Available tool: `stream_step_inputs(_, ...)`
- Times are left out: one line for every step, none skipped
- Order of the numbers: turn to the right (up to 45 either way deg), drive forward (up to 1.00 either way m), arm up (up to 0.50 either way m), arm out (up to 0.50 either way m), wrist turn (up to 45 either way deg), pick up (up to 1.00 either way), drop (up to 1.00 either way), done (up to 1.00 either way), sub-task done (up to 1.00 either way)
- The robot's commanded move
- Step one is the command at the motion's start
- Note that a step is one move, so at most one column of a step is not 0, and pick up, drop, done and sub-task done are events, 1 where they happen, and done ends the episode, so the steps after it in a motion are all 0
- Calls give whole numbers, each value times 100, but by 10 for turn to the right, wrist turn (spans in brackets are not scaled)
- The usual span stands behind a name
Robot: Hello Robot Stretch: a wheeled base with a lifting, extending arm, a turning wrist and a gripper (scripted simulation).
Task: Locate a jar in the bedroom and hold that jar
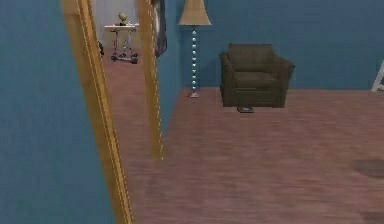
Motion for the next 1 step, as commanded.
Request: stream_step_inputs(0, 100, 0, 0, 0, 0, 0, 0, 0)
